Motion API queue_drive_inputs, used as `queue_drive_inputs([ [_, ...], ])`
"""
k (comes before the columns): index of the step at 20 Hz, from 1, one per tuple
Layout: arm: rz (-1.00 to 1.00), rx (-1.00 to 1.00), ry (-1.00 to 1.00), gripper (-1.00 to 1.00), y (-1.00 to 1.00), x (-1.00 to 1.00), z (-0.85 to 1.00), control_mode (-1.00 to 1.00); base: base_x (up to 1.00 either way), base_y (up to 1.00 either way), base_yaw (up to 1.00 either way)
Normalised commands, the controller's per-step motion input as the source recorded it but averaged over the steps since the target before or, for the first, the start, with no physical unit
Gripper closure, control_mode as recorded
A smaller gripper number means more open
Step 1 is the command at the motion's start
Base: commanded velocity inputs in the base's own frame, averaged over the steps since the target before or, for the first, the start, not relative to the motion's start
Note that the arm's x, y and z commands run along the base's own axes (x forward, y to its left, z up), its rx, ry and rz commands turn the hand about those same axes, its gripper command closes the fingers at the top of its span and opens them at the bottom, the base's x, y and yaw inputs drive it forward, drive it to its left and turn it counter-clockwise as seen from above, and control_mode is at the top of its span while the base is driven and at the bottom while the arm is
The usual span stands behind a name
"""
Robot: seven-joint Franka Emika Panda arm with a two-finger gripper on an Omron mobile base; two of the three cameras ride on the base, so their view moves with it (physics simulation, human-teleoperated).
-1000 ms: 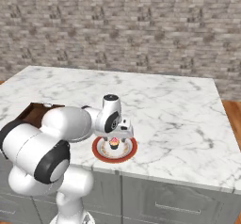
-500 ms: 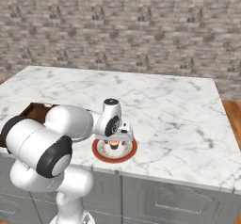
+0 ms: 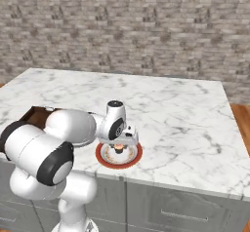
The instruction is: Move the dessert items from the plates to the tray.
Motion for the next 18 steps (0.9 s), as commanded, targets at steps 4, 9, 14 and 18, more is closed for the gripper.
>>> queue_drive_inputs([
  [4,-0.02,0.01,-0.04,1.00,0.09,0.07,0.93,-1.00,0.00,0.00,0.00],
  [9,0.00,0.03,-0.01,1.00,0.37,0.02,0.99,-1.00,0.00,0.00,0.00],
  [14,0.06,0.06,-0.07,1.00,0.98,0.06,0.39,-1.00,0.00,0.00,0.00],
  [18,0.08,0.08,-0.04,1.00,1.00,0.17,0.32,-1.00,0.00,0.00,0.00],
])
